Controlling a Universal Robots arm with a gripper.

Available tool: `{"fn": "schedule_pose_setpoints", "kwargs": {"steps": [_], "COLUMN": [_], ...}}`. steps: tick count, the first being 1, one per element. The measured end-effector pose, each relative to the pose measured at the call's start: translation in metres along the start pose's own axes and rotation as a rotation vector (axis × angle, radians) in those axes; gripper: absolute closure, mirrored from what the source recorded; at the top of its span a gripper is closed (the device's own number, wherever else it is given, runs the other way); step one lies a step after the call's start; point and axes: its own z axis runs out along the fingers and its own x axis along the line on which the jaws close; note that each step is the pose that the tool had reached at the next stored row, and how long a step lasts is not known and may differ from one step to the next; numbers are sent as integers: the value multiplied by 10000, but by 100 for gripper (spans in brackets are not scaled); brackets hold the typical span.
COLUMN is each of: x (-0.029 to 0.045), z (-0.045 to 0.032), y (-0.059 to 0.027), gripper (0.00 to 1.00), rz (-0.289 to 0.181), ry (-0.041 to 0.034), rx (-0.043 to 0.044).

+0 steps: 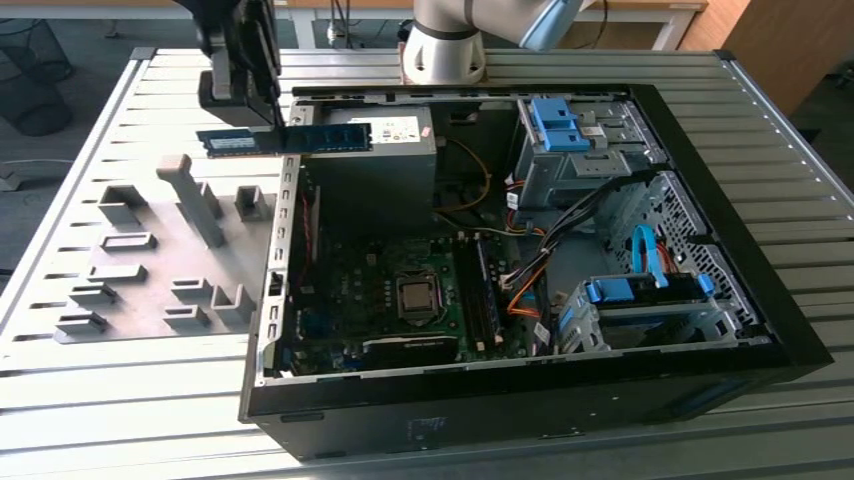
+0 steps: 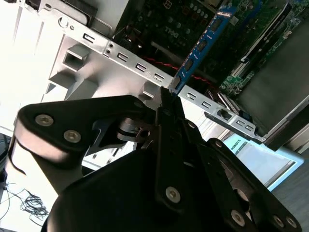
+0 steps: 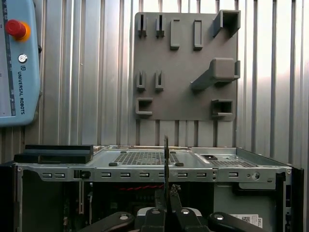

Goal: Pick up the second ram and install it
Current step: 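Pick up the second ram and move it above second insertion slot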

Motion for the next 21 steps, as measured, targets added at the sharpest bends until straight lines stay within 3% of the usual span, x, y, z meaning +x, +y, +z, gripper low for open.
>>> {"fn": "schedule_pose_setpoints", "kwargs": {"steps": [21], "x": [2], "z": [1], "y": [-221], "gripper": [86], "rz": [0], "ry": [0], "rx": [0]}}
